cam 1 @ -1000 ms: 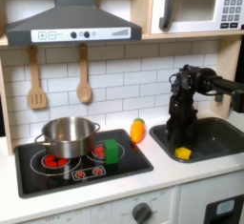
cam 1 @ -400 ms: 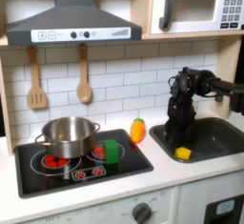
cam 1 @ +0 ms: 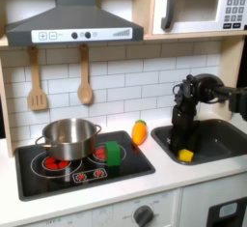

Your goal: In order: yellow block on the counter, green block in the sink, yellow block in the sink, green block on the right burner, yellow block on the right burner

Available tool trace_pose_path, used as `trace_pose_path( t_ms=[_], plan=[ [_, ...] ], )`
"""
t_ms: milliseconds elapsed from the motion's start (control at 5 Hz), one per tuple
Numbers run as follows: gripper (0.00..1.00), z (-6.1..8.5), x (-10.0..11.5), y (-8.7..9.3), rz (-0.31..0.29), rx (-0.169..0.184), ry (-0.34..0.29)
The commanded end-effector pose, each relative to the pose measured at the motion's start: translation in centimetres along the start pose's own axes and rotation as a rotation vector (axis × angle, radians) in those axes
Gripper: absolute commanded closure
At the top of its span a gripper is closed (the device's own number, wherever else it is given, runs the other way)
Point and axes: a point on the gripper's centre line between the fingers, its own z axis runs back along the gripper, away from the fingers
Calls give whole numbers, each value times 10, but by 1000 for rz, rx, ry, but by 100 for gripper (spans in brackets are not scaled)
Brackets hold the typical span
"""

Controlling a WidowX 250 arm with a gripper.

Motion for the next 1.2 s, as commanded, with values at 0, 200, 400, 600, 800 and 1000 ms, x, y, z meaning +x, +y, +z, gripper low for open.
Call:
trace_pose_path(
  t_ms=[0,200,400,600,800,1000],
  plan=[
    [0,-5,-13,1,-20,-3,39],
    [0,-14,-20,3,-31,-1,75],
    [0,-18,-22,3,-35,-13,80],
    [0,-22,-21,2,-39,-15,79],
    [43,-23,-17,3,-39,-7,68],
    [100,-21,-14,0,-44,-12,53]
  ],
)
